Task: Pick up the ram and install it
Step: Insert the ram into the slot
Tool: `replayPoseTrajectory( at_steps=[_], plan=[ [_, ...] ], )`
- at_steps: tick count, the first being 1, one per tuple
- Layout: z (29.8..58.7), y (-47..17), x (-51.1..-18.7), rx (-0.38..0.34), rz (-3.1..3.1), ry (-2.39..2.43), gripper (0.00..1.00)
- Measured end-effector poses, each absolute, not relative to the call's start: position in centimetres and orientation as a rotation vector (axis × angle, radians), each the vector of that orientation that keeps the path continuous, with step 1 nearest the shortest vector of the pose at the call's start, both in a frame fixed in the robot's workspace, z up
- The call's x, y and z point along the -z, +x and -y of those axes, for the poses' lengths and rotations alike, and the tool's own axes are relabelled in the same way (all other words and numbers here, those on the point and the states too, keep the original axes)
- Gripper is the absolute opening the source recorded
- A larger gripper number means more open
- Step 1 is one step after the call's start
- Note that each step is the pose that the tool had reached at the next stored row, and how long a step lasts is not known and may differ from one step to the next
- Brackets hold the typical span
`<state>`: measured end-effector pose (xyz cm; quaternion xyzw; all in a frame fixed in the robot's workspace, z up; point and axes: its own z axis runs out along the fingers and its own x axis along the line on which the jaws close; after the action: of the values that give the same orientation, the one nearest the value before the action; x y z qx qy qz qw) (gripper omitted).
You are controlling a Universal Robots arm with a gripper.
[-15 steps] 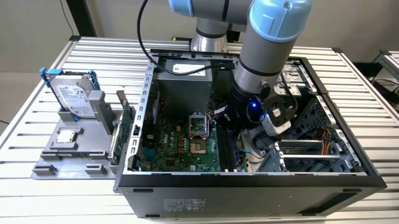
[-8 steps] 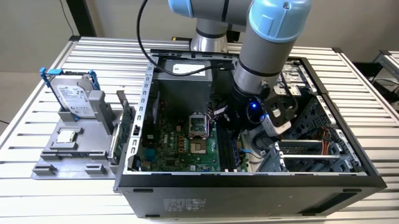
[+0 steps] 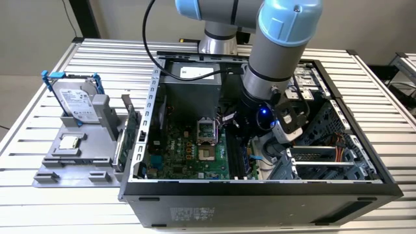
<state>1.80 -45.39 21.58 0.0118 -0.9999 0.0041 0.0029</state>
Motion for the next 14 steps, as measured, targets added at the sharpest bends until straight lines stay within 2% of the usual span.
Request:
replayPoseTrajectory(
  at_steps=[14],
  plan=[
    [45.29,1.76,-22.23,-0.044,3.135,-0.016,0.0]
  ],
)
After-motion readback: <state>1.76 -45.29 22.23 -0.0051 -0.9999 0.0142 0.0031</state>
